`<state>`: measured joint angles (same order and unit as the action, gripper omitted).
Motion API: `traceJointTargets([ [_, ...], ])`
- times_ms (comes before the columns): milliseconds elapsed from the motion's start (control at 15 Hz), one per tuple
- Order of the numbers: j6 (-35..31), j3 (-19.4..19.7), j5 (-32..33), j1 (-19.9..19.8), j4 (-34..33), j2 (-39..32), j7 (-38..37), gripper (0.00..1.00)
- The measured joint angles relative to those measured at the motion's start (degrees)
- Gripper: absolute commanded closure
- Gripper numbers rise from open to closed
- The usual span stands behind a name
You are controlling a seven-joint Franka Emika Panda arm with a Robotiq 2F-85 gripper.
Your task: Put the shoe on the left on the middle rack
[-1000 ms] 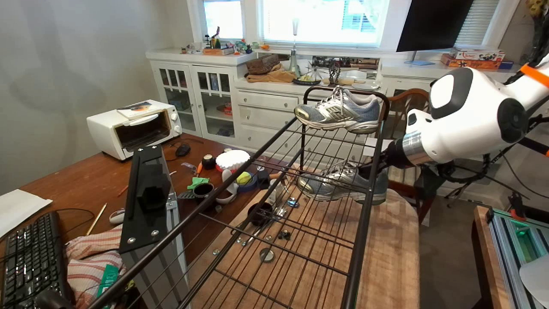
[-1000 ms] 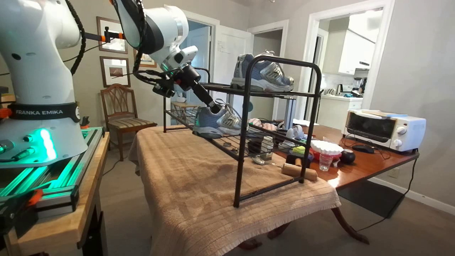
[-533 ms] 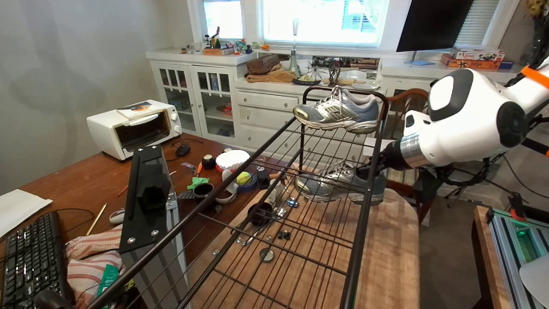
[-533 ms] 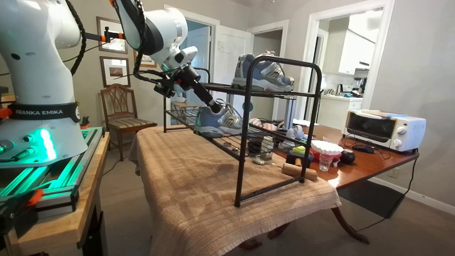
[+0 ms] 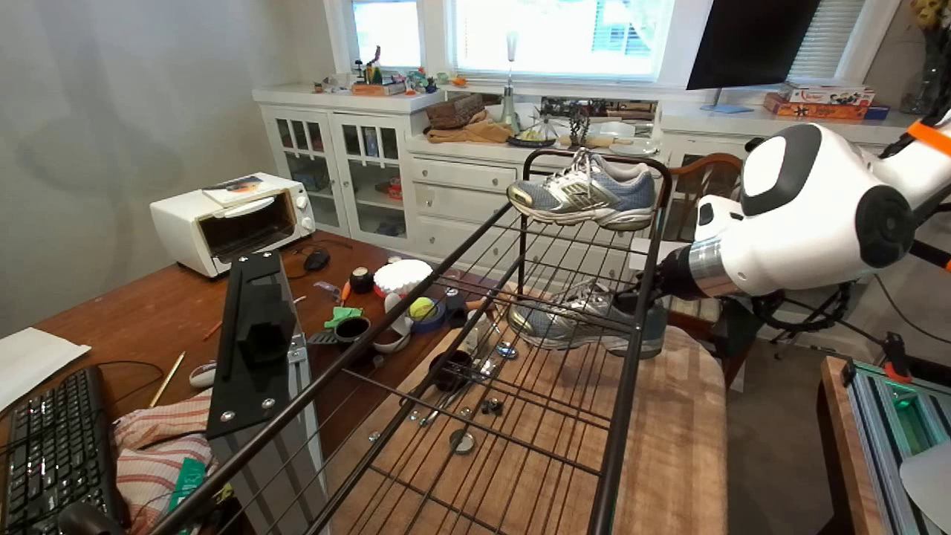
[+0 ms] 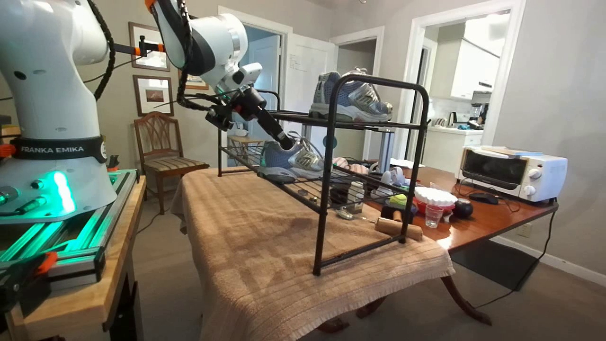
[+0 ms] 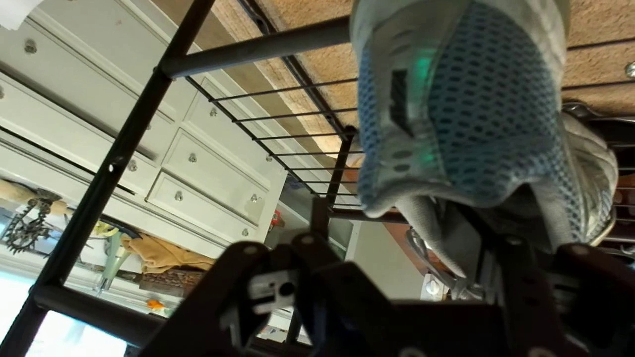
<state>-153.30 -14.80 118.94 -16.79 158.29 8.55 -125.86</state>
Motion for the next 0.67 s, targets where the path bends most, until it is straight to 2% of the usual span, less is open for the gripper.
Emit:
traceJointTargets([
  [467, 2.8, -3.6, -4.8, -0.2, 0.2, 0.1, 3.4, 0.32],
  [667, 2.9, -4.9, -7.4, -0.2, 0.4, 0.3, 5.6, 0.42],
])
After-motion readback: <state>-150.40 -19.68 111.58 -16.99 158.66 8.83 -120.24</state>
